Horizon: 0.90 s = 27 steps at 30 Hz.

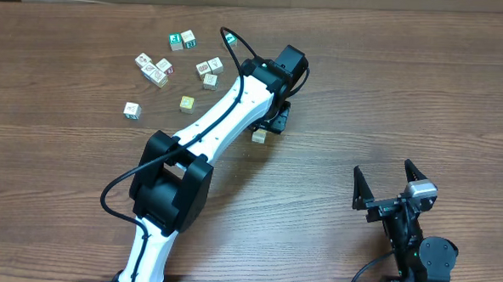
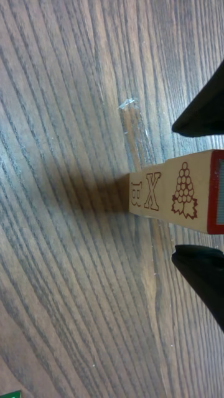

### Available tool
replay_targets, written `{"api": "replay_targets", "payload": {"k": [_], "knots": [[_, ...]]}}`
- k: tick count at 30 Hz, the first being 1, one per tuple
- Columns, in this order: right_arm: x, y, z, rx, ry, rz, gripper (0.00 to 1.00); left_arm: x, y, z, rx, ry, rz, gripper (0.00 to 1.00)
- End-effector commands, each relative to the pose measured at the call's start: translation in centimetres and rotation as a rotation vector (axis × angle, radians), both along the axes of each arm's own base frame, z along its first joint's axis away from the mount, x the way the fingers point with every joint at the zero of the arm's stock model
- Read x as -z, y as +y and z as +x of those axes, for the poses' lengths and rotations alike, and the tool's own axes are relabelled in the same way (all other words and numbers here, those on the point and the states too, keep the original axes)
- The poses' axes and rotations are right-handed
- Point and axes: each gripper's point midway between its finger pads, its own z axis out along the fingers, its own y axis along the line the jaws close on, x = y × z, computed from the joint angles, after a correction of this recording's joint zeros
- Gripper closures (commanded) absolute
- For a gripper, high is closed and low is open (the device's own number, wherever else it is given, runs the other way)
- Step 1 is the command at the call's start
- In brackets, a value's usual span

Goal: Form a tower
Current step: 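Open the left gripper and lift it away from the stack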

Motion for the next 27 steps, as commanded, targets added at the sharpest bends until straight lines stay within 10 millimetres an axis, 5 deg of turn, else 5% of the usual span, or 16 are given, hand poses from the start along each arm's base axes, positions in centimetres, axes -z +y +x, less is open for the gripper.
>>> {"api": "replay_targets", "payload": {"k": [1, 7, 12, 17, 20, 24, 27], "knots": [[0.2, -0.1, 0.0, 0.006, -0.003, 0.002, 0.0, -2.5, -0.1, 1.5, -0.011, -0.059, -0.025, 0.44], [0.2, -0.1, 0.0, 0.006, -0.003, 0.002, 0.0, -10.3, 1.7, 5.3, -0.087, -0.187, -0.106, 0.4], [0.2, -0.1, 0.0, 0.006, -0.003, 0.002, 0.0, -15.3, 6.4, 8.0, -0.212, -0.271, -0.146, 0.38], [0.1, -0.2, 0.0, 0.011, -0.007, -0.005, 0.0, -15.7, 12.7, 8.5, -0.361, -0.239, -0.12, 0.35], [-0.7, -0.9, 0.2, 0.055, -0.043, -0.014, 0.0, -15.1, 16.0, 8.0, -0.423, -0.197, -0.088, 0.0], [0.2, -0.9, 0.2, 0.055, -0.007, -0.013, 0.0, -14.8, 18.9, 7.6, -0.483, -0.164, -0.076, 0.0], [-1.1, -0.5, 0.1, 0.034, -0.056, 0.0, 0.0, -14.7, 20.0, 7.3, -0.506, -0.147, -0.076, 0.0]]}}
